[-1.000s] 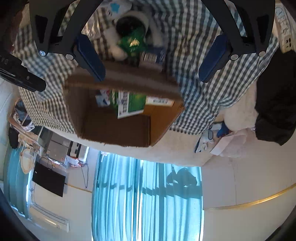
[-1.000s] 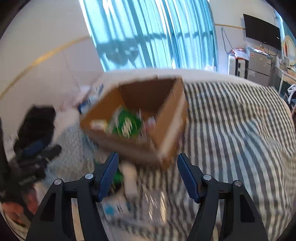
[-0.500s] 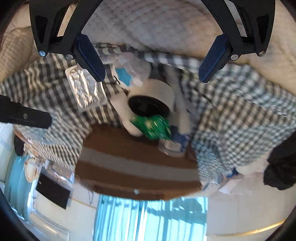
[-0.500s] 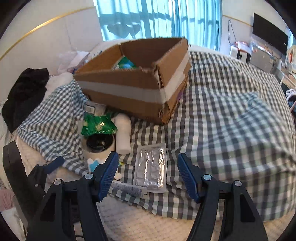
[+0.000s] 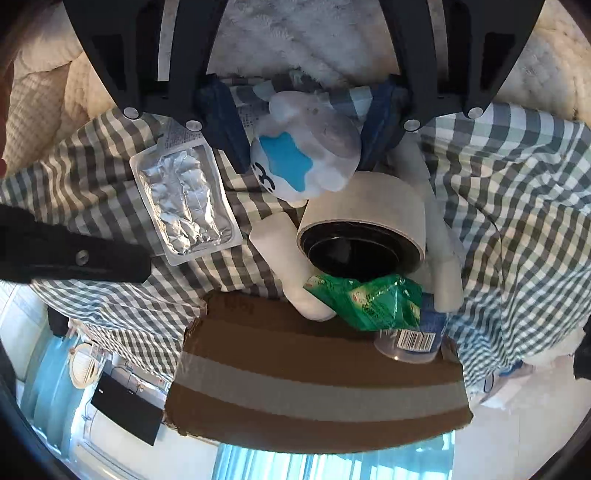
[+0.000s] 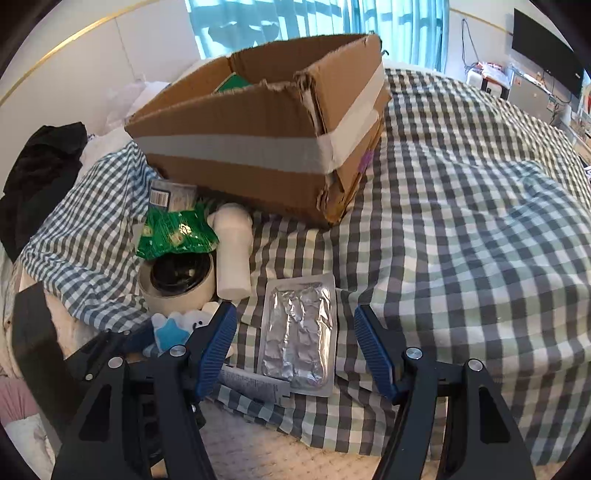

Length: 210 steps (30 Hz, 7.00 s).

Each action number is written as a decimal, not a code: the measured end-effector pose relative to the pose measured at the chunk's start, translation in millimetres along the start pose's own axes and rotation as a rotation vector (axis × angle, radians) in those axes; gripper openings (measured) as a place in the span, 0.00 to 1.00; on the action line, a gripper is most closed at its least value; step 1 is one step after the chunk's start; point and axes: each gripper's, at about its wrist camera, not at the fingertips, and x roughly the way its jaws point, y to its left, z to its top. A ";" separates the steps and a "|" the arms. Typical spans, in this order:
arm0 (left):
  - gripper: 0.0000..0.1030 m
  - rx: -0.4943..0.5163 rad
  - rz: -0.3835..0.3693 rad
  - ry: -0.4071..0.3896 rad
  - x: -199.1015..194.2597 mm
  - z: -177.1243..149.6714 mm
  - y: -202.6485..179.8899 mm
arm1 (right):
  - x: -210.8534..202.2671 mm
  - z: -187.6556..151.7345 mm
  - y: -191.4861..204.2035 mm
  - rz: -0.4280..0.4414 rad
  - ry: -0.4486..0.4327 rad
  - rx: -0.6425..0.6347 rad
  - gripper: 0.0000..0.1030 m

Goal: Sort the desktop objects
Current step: 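Grasp the white-blue toy figure with the left tool while the right tool reaches the silver blister pack, then grasp the silver blister pack with the right tool while the left tool holds the toy figure, then carry the toy figure and blister pack over the cardboard box and open both tools, then move both open tools back to the pile of items, then grasp the beige tape roll by its rim with the left tool and lift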

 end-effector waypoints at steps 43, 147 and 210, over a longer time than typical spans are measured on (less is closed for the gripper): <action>0.59 -0.209 0.065 -0.193 -85.4 1.8 49.6 | 44.4 -24.9 29.9 -0.157 0.089 -0.176 0.60; 1.00 0.089 0.317 -0.393 -184.9 89.4 15.5 | -102.2 -4.5 15.2 0.066 -0.300 0.040 0.69; 0.78 -0.154 -0.052 -0.176 -79.1 39.7 54.3 | 8.0 7.5 24.1 0.038 -0.126 -0.010 0.69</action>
